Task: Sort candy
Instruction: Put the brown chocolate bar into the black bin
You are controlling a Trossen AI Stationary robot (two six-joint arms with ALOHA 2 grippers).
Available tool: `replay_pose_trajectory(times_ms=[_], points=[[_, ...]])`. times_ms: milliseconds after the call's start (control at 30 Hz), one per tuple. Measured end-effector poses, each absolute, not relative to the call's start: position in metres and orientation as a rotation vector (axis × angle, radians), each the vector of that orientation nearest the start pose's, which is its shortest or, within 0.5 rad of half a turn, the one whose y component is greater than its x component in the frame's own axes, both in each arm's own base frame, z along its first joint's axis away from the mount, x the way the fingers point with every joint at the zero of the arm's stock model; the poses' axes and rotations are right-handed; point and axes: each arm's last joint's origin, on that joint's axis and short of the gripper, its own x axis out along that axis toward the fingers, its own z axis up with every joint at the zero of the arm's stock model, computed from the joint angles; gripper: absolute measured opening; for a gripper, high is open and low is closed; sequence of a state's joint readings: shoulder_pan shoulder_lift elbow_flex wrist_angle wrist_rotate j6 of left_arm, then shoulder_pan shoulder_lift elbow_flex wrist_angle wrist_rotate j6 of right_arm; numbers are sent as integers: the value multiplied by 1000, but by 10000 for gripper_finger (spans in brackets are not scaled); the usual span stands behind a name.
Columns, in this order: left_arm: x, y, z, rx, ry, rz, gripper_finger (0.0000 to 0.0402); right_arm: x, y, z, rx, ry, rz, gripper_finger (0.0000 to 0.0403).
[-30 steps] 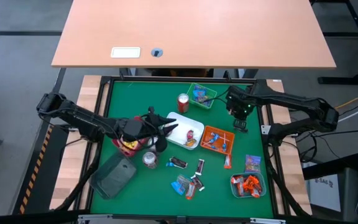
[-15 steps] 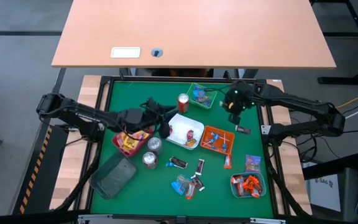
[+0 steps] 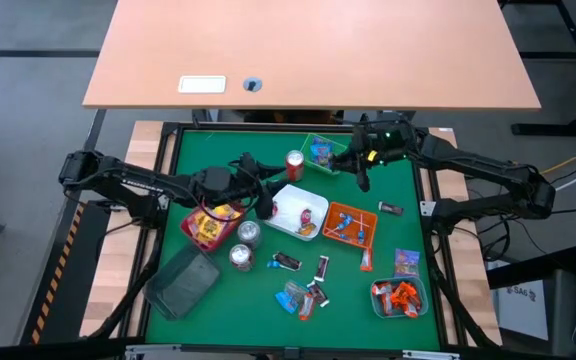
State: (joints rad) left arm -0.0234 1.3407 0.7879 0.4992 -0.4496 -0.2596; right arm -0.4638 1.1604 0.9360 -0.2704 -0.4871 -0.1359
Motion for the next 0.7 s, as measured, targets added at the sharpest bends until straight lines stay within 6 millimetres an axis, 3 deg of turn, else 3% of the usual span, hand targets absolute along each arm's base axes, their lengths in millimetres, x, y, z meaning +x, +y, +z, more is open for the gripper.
replay_pose_trajectory(times_ms=[233,700], points=[[299,17,286,-271,-153,451,186,250,-83,306,34,361,133,67],[318,17,268,-272,-183,340,186,287,-55,290,-30,344,146,67]])
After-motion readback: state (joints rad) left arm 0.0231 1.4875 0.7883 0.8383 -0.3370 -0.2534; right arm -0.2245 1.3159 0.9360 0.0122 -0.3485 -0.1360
